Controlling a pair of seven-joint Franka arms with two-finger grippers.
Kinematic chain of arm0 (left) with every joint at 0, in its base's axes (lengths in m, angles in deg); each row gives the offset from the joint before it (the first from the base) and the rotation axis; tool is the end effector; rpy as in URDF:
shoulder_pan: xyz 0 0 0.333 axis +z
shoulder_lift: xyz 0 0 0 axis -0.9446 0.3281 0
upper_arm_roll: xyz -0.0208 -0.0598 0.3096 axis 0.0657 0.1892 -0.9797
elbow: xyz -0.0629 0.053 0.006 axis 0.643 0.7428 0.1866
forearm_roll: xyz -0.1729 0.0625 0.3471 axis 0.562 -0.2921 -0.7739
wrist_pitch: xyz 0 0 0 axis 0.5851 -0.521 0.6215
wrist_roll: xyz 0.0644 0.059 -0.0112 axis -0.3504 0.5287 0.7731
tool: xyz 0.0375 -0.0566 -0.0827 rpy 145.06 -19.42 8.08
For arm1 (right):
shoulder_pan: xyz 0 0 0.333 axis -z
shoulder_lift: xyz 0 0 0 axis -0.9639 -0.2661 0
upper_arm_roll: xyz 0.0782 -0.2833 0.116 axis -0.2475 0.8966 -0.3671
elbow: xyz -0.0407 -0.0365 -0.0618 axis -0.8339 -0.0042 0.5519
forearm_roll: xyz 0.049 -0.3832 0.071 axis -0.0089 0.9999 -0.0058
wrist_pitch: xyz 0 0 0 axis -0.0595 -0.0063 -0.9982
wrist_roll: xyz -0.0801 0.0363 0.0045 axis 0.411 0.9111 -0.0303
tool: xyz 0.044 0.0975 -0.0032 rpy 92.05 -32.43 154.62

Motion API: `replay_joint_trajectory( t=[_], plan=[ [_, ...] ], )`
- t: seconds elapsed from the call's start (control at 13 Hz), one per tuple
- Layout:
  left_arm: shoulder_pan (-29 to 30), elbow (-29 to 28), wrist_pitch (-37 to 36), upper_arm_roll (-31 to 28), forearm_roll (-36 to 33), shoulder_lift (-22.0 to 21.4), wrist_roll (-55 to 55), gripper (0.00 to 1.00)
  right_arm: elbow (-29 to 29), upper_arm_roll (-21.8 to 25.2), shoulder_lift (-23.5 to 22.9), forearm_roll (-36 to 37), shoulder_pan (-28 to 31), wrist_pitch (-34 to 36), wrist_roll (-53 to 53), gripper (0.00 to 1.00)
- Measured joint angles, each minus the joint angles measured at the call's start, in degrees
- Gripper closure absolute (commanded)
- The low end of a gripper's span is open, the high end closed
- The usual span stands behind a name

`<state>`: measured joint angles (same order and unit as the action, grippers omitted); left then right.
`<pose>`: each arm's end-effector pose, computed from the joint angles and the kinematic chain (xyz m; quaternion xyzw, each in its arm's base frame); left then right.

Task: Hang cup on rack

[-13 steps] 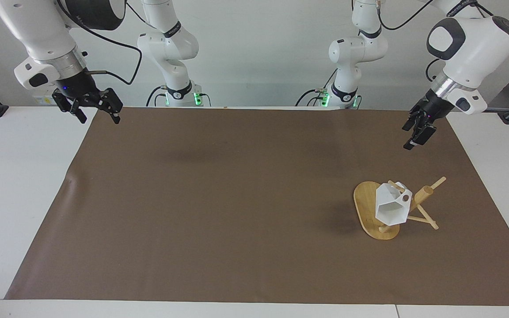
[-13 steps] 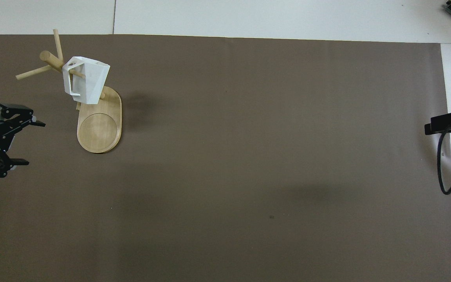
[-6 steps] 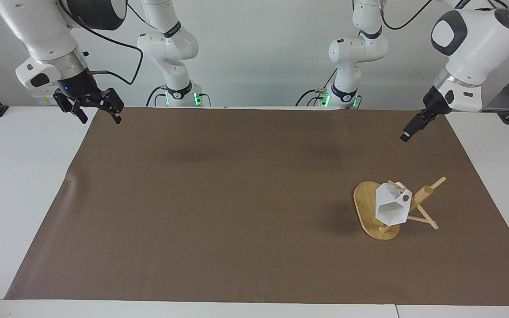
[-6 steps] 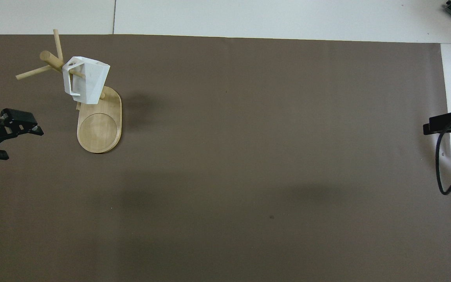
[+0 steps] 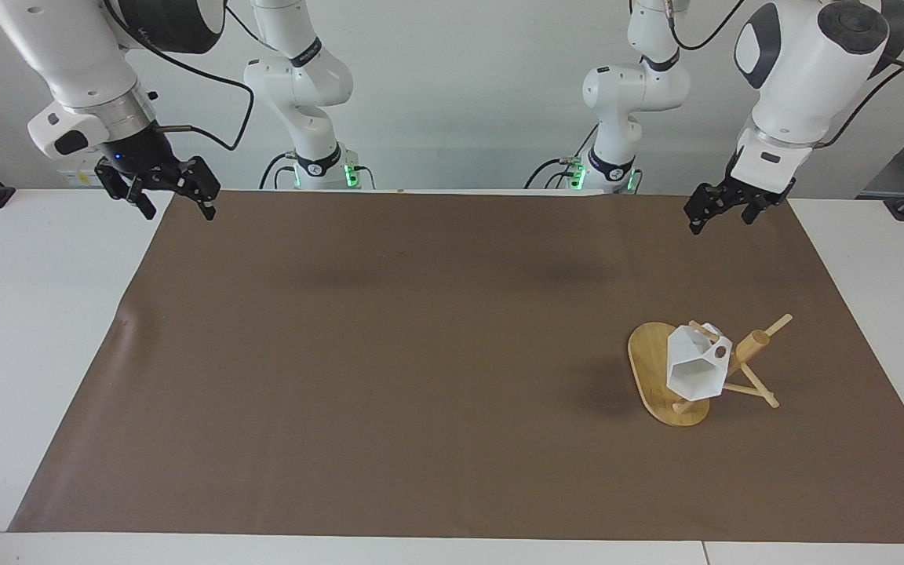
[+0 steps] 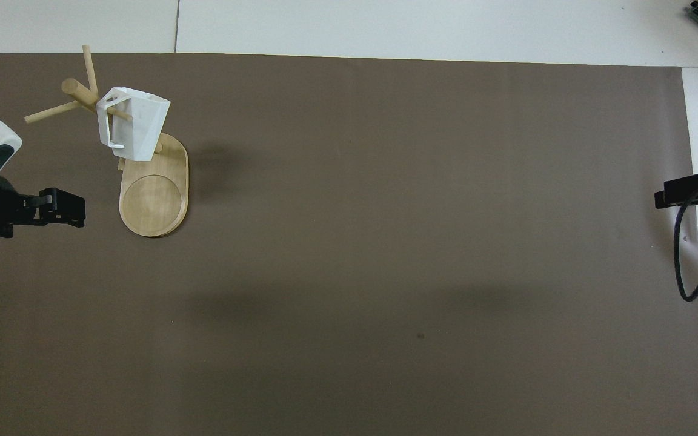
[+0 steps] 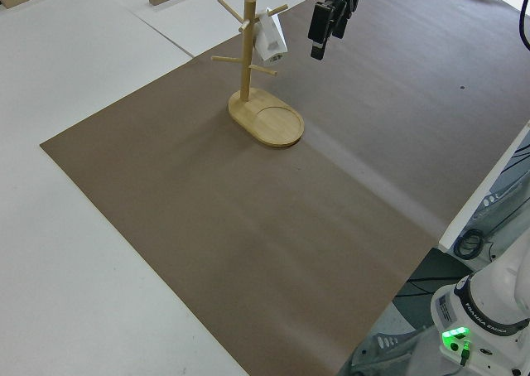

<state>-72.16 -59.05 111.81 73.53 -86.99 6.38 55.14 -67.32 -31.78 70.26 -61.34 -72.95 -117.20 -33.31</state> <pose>0.5248 -0.0532 0.5850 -0.9981 -0.0487 0.0179 0.0334 0.5454 -0.0576 0.6202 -0.9996 0.0214 -0.0110 0.0128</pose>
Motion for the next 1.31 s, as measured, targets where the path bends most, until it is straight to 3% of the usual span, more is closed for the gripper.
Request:
replay_joint_trajectory(
  t=[0.77,1.31],
  plan=[
    [1.42,9.29,-3.51,-1.41,4.33,2.83,-3.71,0.00,0.00,0.00,0.00,0.00,0.00,0.00,0.00,0.00],
    [1.82,8.30,-2.56,-0.35,4.51,3.33,-4.96,0.00,0.00,-0.04,0.00,0.00,0.00,0.00,0.00,0.00]
  ],
)
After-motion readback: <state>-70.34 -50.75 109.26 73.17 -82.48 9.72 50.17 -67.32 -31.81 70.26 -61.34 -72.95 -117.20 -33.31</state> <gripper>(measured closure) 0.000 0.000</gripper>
